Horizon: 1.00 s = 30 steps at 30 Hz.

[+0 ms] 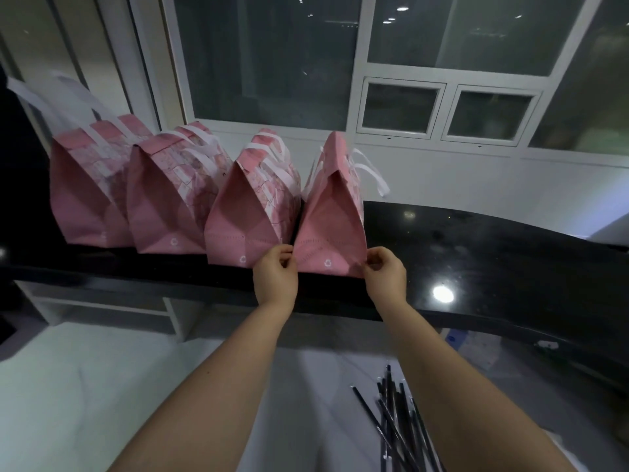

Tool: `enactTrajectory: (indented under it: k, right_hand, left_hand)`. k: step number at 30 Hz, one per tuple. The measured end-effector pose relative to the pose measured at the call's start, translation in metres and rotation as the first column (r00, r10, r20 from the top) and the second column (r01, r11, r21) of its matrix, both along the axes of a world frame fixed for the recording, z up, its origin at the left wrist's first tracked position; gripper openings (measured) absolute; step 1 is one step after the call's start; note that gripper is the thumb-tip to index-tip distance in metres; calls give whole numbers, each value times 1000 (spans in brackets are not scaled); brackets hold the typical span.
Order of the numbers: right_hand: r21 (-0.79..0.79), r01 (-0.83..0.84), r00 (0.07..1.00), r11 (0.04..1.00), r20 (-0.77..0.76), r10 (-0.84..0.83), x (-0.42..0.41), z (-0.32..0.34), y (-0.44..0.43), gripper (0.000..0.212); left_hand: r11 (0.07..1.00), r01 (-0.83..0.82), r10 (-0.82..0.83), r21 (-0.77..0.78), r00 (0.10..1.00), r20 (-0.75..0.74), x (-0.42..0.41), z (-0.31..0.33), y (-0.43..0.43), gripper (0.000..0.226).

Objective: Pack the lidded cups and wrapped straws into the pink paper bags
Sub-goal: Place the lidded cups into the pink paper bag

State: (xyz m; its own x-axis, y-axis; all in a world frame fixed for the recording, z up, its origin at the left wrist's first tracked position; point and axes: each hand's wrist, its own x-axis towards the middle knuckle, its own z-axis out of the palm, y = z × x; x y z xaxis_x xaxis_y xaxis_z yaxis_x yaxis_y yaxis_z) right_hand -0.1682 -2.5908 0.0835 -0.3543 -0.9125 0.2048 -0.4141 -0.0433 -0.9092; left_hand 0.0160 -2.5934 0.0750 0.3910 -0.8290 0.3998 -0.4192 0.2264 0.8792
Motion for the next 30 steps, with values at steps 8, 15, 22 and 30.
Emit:
enactTrajectory:
  k: [8, 15, 22, 30]
  right_hand:
    - [16, -67, 992, 998, -111, 68, 2, 5, 28, 27]
    - [-31, -30, 870, 999, -493, 10, 16, 42, 82, 24]
    - [30, 171, 648, 985, -757, -89, 28, 45, 209, 27]
    - [98, 615, 402, 782, -893, -204, 13, 30, 440, 36]
  left_hand:
    - [985, 148, -162, 89, 970, 179, 26, 7, 13, 25]
    - [906, 422, -344, 32, 690, 638, 33, 43, 40, 30]
    - [757, 646, -374, 95, 309, 874, 19, 54, 96, 39]
    - [412, 904, -366, 117, 46, 930, -67, 28, 256, 45]
